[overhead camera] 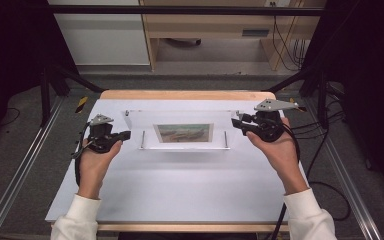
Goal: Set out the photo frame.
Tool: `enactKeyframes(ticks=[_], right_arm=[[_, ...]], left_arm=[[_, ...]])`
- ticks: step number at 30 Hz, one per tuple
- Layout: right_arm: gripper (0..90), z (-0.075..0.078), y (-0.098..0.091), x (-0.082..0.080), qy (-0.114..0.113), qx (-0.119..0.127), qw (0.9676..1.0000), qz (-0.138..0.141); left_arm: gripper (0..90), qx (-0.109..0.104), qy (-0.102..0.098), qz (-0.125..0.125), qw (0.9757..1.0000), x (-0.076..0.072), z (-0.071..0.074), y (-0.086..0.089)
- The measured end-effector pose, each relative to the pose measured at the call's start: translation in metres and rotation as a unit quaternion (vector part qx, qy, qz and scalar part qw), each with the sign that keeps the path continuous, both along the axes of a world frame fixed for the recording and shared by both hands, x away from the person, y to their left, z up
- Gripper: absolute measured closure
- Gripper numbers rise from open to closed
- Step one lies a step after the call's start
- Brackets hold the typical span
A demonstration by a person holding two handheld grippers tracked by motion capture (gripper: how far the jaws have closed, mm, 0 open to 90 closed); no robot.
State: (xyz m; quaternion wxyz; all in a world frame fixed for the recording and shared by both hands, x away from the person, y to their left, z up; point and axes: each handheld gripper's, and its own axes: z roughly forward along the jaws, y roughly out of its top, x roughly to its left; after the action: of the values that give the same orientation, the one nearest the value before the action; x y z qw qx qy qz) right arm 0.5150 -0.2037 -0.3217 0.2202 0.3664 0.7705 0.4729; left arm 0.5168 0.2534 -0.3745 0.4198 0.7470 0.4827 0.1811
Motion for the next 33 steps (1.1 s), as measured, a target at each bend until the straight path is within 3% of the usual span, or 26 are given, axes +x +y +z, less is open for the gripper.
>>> enactKeyframes(ticks=[18,33], right_arm=[[66.8,0.004,-0.002,0.03,0.019,0.011,0.9998,-0.004],[67.4,0.006,-0.002,0.049,0.034,0.018,0.9992,-0.012]], left_arm=[[89.4,0.002,0.004,-0.003,1.0,0.004,0.001,0.002],[89.4,0.01,0.021,-0.01,0.9997,0.002,-0.011,0.002]])
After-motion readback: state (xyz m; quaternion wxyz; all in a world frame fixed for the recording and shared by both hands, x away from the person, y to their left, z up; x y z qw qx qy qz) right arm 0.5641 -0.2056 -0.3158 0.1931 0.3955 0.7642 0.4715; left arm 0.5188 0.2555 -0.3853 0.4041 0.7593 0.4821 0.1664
